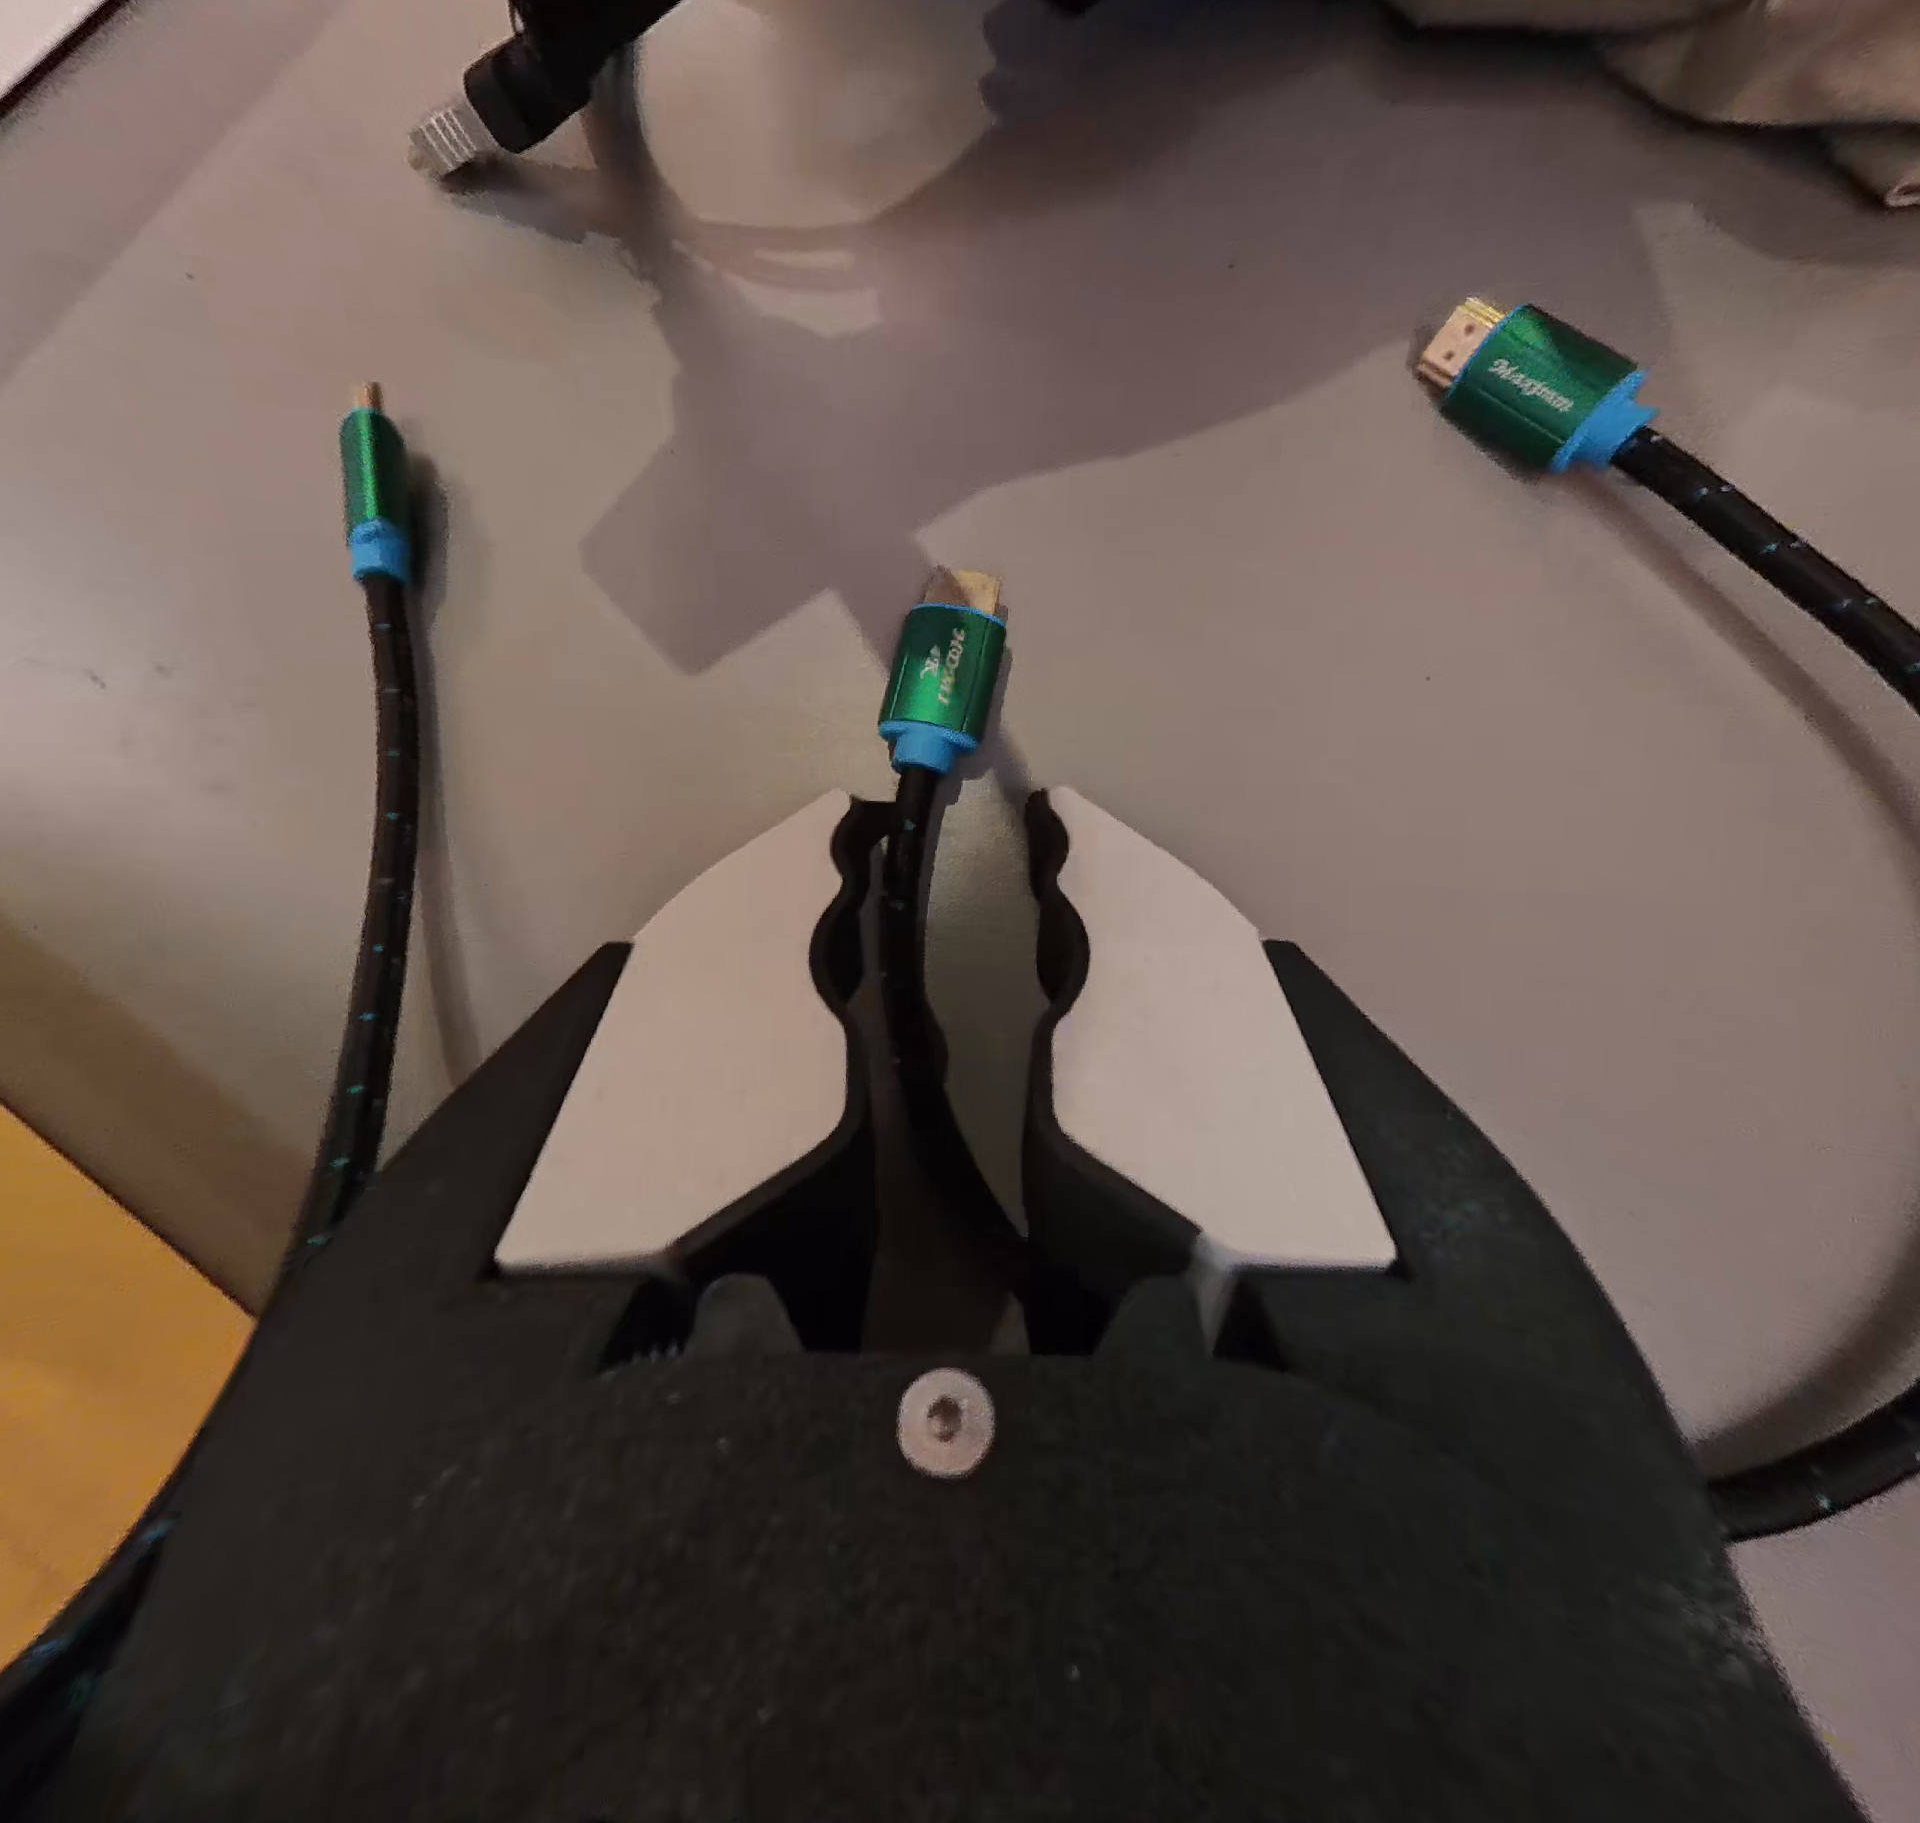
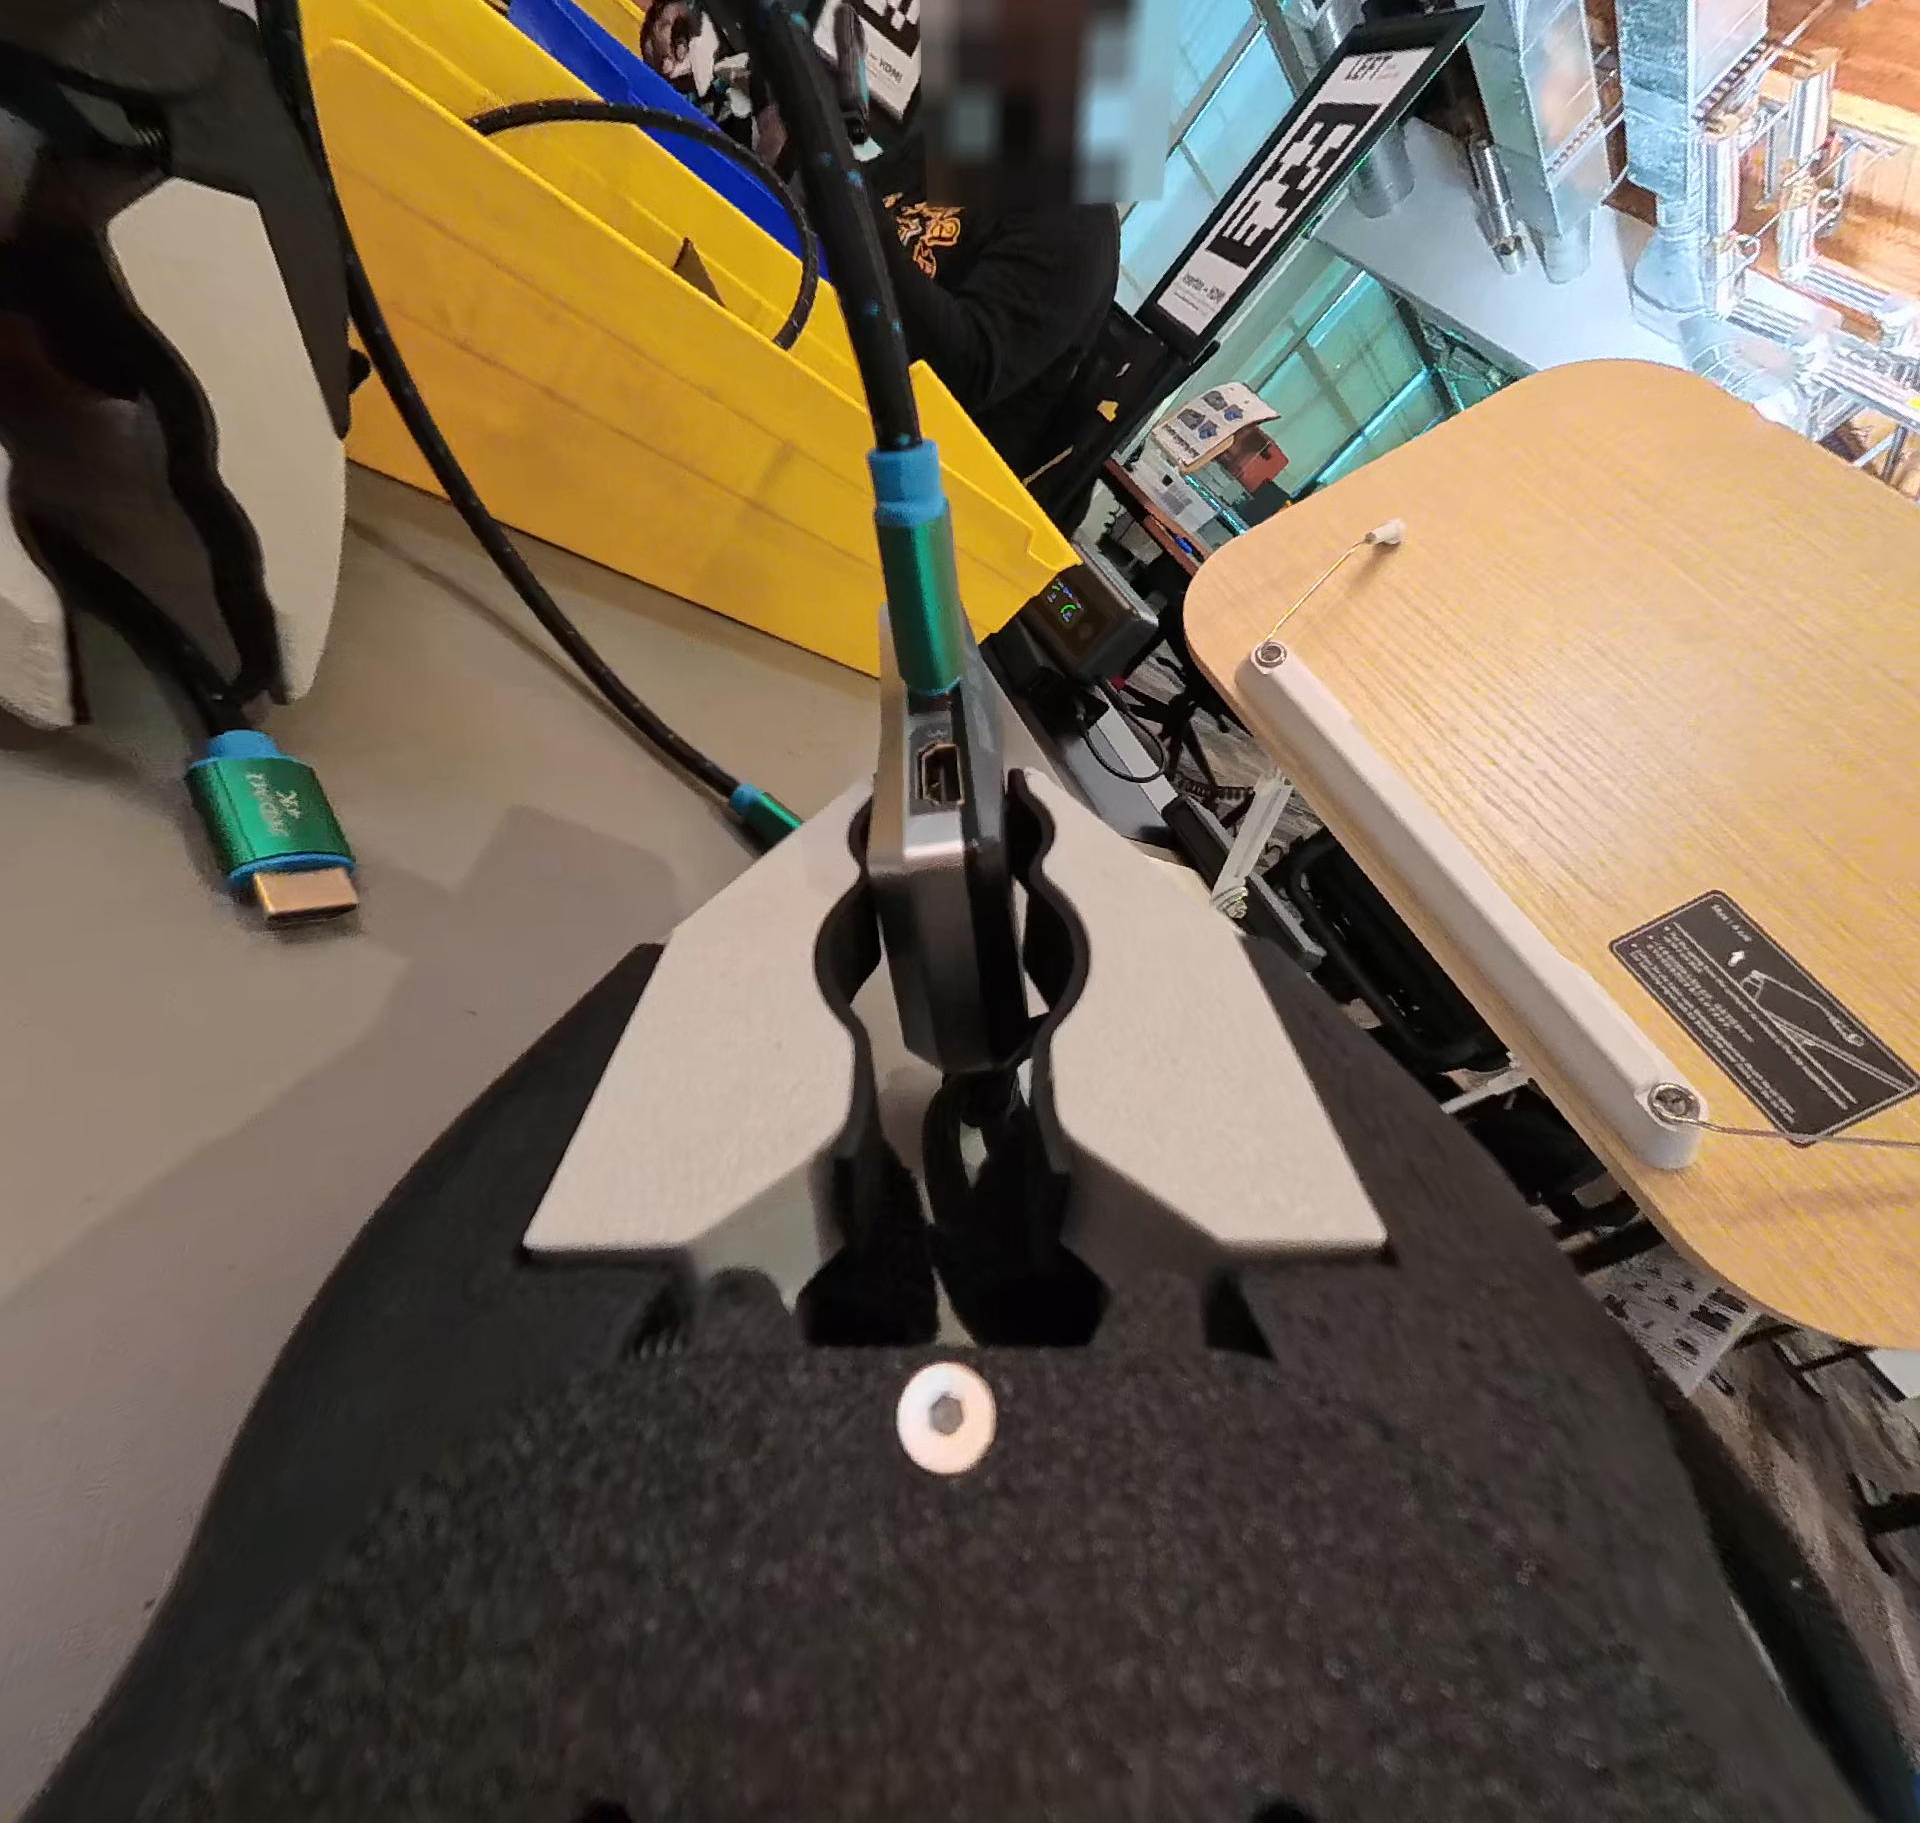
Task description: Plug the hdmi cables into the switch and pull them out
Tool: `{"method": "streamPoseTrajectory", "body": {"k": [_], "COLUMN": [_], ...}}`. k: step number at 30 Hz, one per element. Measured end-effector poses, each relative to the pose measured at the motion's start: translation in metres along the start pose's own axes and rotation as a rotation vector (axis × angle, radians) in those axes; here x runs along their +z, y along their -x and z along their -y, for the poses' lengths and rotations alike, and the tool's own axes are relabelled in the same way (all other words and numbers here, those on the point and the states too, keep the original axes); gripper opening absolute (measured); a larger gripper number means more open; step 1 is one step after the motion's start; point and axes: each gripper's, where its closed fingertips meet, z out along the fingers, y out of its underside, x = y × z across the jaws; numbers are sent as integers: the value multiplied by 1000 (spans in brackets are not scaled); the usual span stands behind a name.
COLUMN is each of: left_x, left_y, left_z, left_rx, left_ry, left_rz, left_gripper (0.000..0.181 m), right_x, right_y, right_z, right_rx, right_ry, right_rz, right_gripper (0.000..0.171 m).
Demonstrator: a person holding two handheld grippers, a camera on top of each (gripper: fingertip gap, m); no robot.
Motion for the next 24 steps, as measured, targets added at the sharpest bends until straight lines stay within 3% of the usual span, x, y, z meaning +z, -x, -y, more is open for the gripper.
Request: {"method": "streamPoseTrajectory", "body": {"k": [8,12,17,24], "left_x": [-17,-3,3,-14], "left_y": [7,6,-8,-26], "left_z": [22,5,-2,-8], "left_rx": [-62,-24,10,-26], "left_ry": [-183,-38,21,47], "left_rz": [9,31,-45,-15], "left_gripper": [26,34,8,7], "right_x": [-2,-2,-1,2], "right_y": [-3,-2,0,10], "right_z": [1,1,0,-6], "right_rx": [19,21,16,-121], "right_ry": [-12,-10,-4,53], "right_rz": [-7,-3,4,16], "right_gripper": [21,21,21,20]}}
